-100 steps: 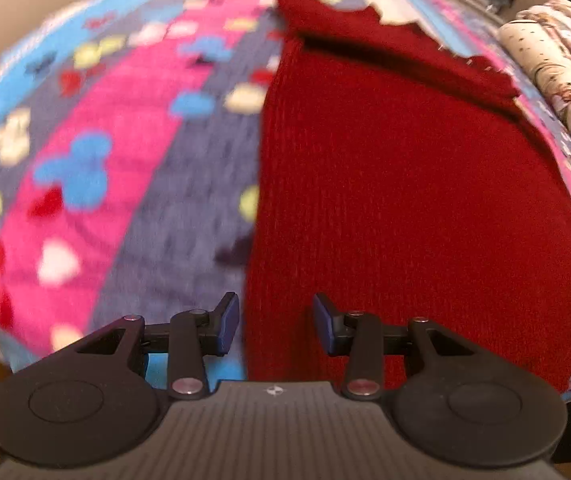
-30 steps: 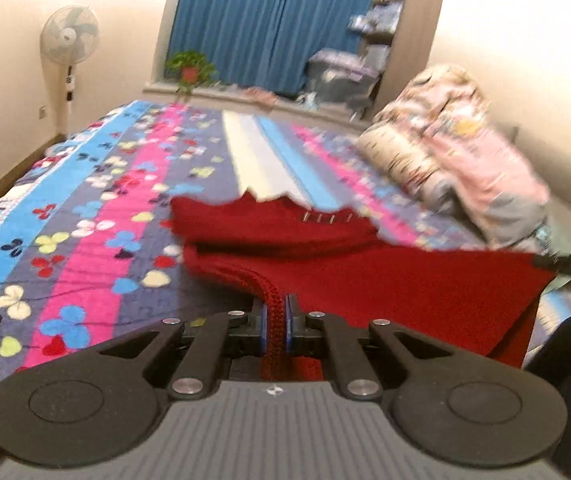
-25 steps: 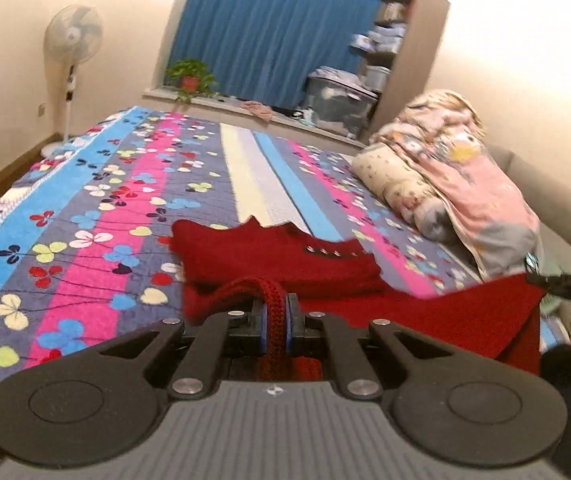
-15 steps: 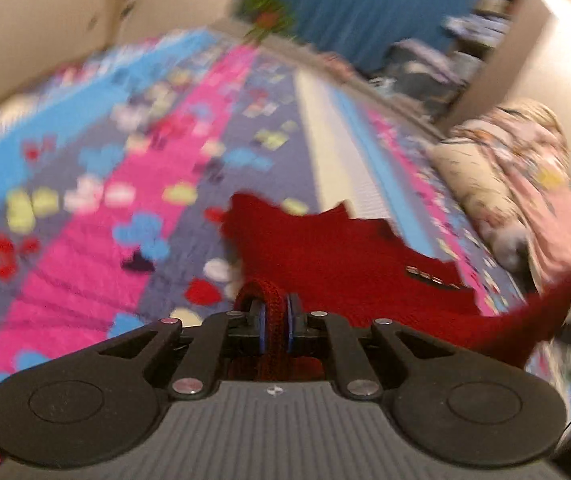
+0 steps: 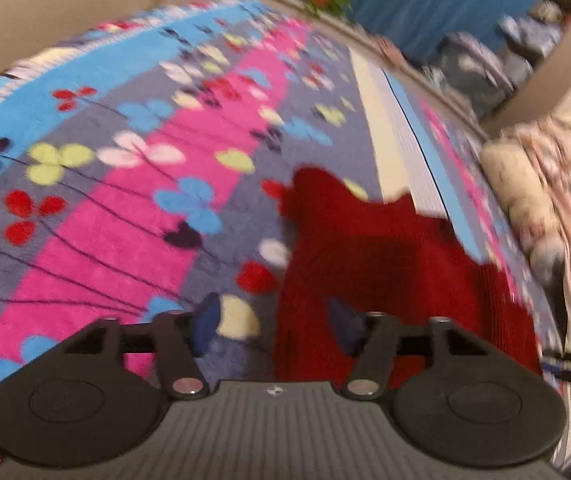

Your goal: Fold small clothes

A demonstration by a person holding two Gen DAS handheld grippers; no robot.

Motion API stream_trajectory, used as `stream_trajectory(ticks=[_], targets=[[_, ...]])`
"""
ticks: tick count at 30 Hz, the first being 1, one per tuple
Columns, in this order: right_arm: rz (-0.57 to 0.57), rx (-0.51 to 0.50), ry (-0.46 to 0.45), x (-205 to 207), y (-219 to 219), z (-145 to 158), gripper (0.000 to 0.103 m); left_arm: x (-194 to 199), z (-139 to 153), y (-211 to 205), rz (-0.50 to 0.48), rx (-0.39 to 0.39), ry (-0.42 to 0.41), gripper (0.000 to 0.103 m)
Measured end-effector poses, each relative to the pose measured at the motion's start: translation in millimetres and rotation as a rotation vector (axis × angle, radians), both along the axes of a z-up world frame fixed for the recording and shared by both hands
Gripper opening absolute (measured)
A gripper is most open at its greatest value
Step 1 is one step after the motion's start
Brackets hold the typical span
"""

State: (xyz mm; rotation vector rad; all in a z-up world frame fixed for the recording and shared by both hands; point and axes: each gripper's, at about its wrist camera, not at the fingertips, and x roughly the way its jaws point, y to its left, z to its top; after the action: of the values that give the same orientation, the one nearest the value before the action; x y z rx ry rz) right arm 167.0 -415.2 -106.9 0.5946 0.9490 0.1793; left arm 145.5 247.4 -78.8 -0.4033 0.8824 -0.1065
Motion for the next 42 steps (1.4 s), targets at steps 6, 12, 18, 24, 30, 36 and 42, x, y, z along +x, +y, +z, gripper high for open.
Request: stream_trajectory(ticks=[6, 12, 18, 24, 30, 36, 42], targets=[[0.1, -0.114, 0.061, 6, 32, -15, 0.051, 17, -27, -41, -0.096, 0.107, 0.048, 0.055], [0.084, -0.115, -0.186, -12, 34, 35, 0.01, 7, 12, -46, -0.135, 0.185, -0.147, 0.013], [-0.075, -0.19, -0.56, -24, 25, 86, 0.01, 3, 52, -34, 0.067, 0.235, -0.411, 0.013], [-0.091, -0.284, -0.365, 32, 40, 44, 0.01, 49, 25, -52, 0.092, 0.304, -0.316, 0.013], [-0.104, -0.297, -0.205, 60, 48, 11, 0.01, 79, -2, -61, 0.085, 0.312, -0.201, 0.013], [-0.038, -0.339, -0.158, 62, 56, 0, 0.013, 86, -20, -65, 0.067, 0.333, -0.058, 0.022], [-0.072, -0.336, -0.145, 29, 48, 17, 0.039, 54, 4, -56, 0.034, 0.336, -0.139, 0.047]])
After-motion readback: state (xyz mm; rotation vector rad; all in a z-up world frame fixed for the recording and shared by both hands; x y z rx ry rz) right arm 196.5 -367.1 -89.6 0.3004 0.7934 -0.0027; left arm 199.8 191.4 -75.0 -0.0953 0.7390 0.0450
